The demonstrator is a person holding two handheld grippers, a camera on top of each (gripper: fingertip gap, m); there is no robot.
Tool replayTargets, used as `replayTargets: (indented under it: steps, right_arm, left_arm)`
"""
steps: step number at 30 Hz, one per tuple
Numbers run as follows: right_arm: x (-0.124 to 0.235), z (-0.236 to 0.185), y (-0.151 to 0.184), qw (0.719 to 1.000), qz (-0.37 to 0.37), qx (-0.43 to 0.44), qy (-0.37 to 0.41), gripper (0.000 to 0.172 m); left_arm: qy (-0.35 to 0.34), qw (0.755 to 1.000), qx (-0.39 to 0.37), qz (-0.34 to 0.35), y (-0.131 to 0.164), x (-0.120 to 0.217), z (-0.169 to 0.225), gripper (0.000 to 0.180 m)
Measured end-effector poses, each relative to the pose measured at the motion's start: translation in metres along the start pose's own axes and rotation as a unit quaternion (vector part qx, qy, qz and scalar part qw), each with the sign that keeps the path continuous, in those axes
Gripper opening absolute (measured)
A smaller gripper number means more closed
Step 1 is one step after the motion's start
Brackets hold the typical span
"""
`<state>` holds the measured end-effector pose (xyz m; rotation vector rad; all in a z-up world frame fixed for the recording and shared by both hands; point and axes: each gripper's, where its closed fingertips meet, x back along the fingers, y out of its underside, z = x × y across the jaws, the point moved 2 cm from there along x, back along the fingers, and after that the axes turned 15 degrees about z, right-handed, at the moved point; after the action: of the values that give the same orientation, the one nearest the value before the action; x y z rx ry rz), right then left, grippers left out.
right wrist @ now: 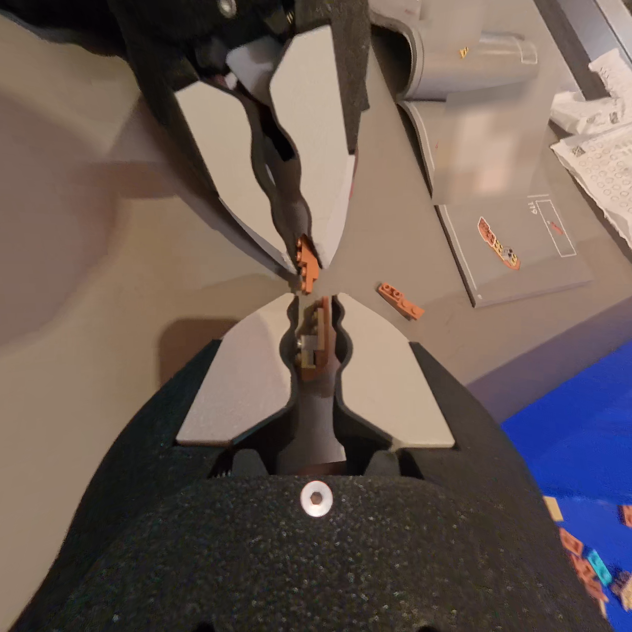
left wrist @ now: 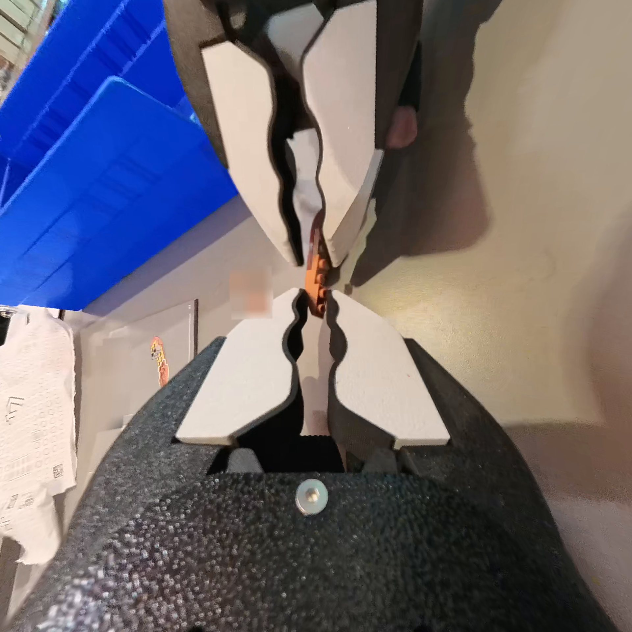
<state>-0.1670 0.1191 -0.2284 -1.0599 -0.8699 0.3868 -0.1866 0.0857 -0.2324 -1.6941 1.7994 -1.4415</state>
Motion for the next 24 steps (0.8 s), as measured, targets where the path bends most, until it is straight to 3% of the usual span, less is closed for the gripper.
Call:
replayTargets:
  steps: [9,14,24]
  right_arm:
    - [-0.002,0.004,0.015,0.995,-0.093,-0.028,-0.024,0.022]
    - [-0.005,0.007,0.020,0.990,-0.135,-0.035,-0.033,0.009]
    - [-0.011,-0.001,0.012,0.994,-0.086,-0.028,-0.059,0.008]
  left_arm:
    - [-0.004,0.997,-0.050,-0.064,0.011,-0.003,-0.002,0.010]
    - [0.000,0.996,-0.053,-0.068,0.012,0.000,-0.001,0.010]
    - [0.001,0.994,-0.074,-0.077,0.014,0.002,0.002,0.011]
